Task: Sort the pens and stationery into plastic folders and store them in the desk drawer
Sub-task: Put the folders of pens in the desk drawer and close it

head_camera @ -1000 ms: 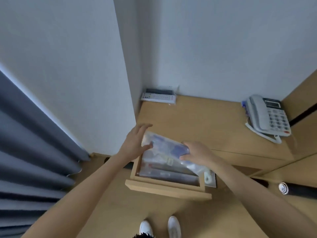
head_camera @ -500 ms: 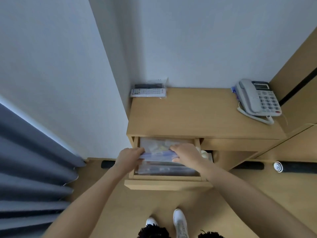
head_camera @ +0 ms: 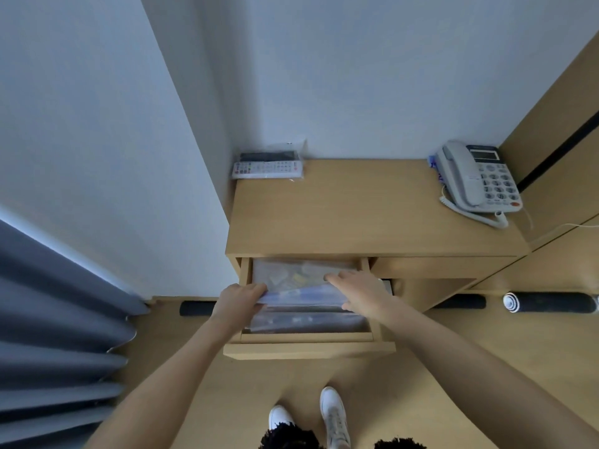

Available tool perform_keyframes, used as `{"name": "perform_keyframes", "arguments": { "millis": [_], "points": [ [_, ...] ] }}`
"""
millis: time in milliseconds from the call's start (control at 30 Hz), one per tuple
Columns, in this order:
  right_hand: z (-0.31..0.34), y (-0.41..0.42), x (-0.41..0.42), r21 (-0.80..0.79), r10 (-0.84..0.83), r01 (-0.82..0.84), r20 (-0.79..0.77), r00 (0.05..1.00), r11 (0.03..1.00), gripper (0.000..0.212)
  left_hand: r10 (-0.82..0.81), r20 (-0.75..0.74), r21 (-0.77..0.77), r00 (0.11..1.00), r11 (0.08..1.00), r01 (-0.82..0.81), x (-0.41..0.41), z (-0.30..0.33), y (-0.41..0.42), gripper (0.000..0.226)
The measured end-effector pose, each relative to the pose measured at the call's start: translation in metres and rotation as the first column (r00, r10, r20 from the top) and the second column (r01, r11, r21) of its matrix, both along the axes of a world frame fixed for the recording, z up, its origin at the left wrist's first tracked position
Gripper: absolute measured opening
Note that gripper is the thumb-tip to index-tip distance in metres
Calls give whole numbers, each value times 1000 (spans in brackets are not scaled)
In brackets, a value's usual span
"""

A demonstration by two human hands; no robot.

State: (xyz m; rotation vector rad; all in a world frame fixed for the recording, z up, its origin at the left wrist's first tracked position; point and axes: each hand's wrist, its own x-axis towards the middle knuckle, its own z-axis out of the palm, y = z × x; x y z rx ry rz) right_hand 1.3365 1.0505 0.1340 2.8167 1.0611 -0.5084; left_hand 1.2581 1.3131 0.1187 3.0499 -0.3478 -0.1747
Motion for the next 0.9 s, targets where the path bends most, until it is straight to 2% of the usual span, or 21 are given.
{"name": "perform_keyframes", "arguments": {
  "millis": [67, 133, 267, 400, 567, 733, 900],
  "points": [
    [-1, -4, 3, 19, -10, 11, -45, 999, 1000, 54, 38, -11, -42, 999, 998, -38, 3, -1, 2, 20],
    [-2, -11, 6, 58, -49, 57, -134, 990, 997, 56, 45, -17, -49, 999, 998, -46, 3, -2, 6, 15],
    [0, -21, 7, 177, -113, 176, -320, 941, 968, 62, 48, -35, -48, 998, 998, -49, 3, 0, 6, 16],
    [9, -30, 10, 237, -123, 247, -438, 890, 940, 63, 35, -58, -44, 998, 998, -38, 3, -2, 8, 41],
    [4, -33, 10, 202, -138, 223, -363, 921, 954, 54, -1, -75, -4, 997, 1000, 1, 3, -4, 5, 51],
    [-3, -30, 7, 219, -161, 226, -277, 947, 949, 37, -42, -57, -38, 997, 998, 40, 2, -3, 3, 50],
    [-9, -33, 1, 240, -186, 245, -245, 952, 939, 32, -60, -21, -46, 998, 997, 59, 1, -5, 5, 49]
  ]
}}
